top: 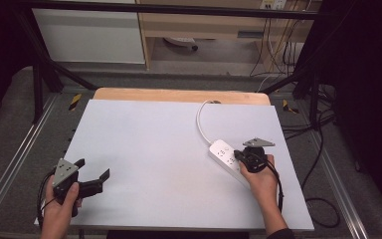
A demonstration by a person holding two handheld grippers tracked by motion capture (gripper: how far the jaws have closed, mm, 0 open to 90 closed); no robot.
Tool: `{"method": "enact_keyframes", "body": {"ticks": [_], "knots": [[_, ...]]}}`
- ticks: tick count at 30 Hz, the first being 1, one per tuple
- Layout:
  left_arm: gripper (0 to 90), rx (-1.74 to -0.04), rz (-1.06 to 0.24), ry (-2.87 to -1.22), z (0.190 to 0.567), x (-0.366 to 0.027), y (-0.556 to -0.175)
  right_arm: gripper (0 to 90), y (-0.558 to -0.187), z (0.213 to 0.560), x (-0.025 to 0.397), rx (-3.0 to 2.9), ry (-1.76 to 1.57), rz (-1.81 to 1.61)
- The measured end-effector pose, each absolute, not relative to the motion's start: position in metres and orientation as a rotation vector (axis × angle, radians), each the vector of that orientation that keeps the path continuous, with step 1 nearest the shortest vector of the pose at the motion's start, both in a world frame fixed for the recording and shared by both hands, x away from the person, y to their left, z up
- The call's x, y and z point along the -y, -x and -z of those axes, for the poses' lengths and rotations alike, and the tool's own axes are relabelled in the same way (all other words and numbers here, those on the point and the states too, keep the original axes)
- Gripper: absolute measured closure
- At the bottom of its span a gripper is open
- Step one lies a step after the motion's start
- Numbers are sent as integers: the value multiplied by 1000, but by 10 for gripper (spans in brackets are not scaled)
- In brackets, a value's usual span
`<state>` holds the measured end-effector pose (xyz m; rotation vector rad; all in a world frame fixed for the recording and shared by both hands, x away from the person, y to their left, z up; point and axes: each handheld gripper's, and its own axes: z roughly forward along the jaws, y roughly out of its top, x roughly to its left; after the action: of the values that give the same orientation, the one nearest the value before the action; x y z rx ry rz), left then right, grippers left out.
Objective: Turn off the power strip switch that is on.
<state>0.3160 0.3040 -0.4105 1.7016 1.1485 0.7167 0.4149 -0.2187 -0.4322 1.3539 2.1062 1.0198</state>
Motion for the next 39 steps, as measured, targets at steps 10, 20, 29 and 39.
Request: {"method": "enact_keyframes", "body": {"ticks": [10,20,29,39], "knots": [[49,-1151,-718,-1702,411,-304,-316,900,-415,432,218,-2108,-1351,-1014],[49,-1155,-719,-1705,411,-304,-317,900,-415,432,218,-2110,-1349,-1014],[49,-1158,-716,-1704,411,-304,-317,900,-416,431,219,-2117,-1351,-1011],[49,-1156,-715,-1708,412,-305,-317,900,-415,429,220,-2111,-1358,-1035]]}}
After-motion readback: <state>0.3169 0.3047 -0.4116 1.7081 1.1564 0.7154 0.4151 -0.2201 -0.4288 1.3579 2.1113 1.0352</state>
